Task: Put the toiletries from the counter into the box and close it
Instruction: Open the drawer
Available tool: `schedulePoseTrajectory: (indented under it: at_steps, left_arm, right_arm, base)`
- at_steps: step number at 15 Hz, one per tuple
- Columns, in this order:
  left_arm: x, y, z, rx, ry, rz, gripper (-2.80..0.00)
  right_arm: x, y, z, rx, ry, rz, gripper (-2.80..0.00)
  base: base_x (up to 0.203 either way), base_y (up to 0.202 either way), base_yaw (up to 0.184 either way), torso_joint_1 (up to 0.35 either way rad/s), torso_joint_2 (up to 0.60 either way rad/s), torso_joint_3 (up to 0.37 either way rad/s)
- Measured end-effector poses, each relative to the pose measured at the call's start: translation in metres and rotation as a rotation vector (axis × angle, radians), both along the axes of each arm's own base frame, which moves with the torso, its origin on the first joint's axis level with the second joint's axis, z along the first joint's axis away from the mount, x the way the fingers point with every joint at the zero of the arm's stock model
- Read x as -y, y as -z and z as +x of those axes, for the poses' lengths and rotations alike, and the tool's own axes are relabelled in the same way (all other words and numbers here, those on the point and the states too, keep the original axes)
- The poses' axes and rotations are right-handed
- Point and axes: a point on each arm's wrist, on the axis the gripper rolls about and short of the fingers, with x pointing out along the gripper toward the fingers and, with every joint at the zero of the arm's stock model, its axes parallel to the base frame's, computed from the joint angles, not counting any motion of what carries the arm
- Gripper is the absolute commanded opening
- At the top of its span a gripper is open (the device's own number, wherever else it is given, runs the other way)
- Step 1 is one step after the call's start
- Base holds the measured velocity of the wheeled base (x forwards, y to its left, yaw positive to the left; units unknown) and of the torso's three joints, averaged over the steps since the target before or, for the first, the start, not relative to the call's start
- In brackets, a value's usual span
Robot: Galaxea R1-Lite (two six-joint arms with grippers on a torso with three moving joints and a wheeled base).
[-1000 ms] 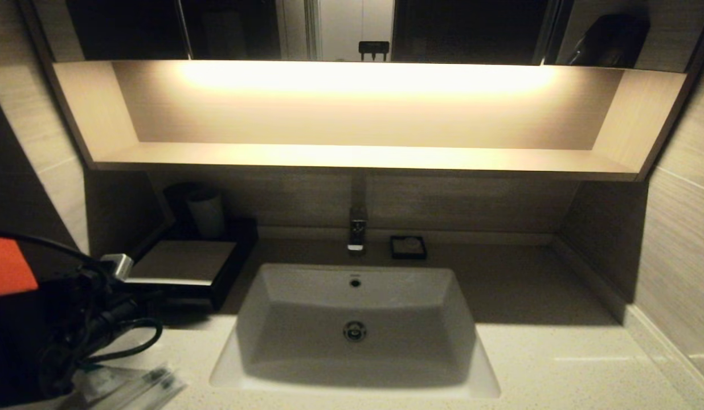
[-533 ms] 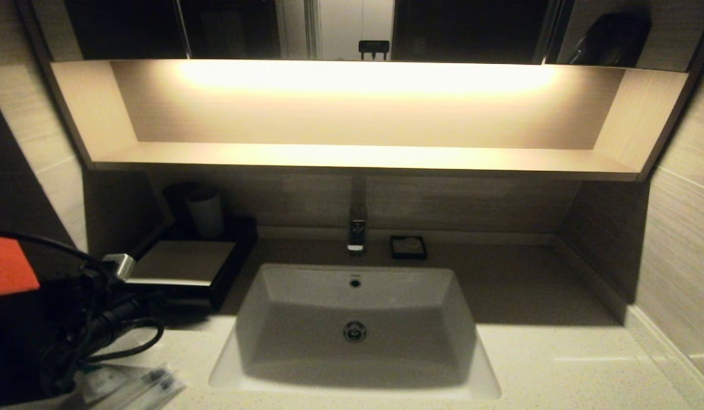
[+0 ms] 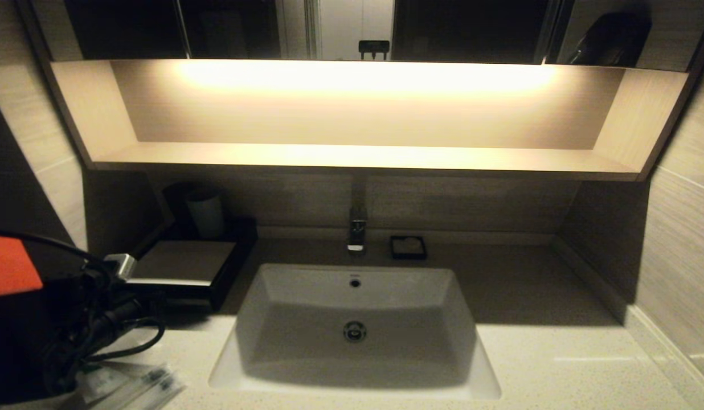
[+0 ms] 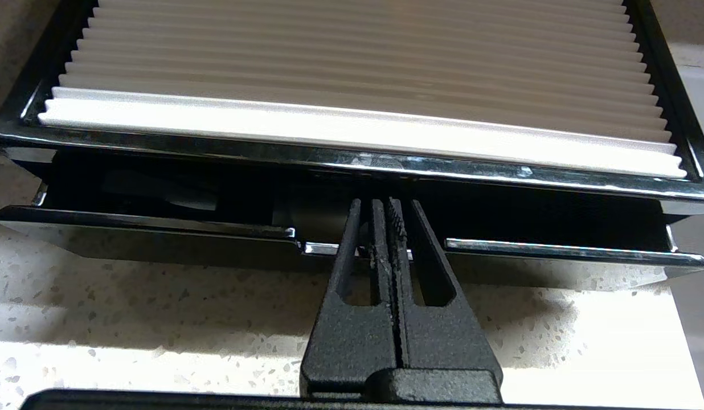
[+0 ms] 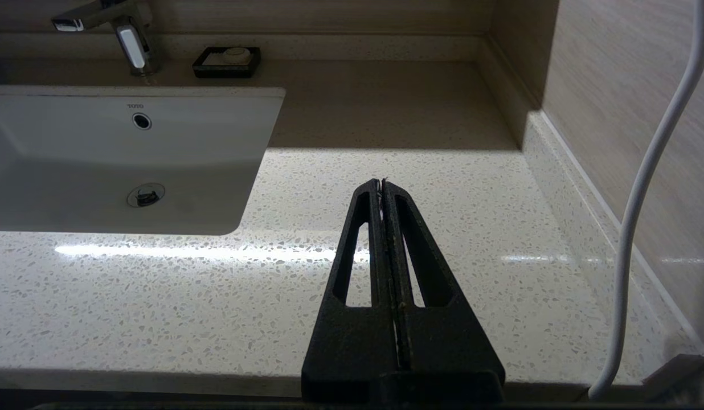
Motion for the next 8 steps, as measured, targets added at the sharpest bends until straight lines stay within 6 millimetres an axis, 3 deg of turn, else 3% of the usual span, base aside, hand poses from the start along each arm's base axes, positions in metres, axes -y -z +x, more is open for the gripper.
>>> schedulePoseTrajectory:
  at_steps: [8]
  left_arm:
    - [-0.0006, 0.0026, 0.0023, -0.002, 0.000, 0.000, -2.80]
  right_arm:
    - [0.0000, 0.0000, 0.0000, 0.000, 0.000, 0.000, -2.80]
  base:
    - [0.000, 0.000, 0.000, 0.000, 0.00, 0.000]
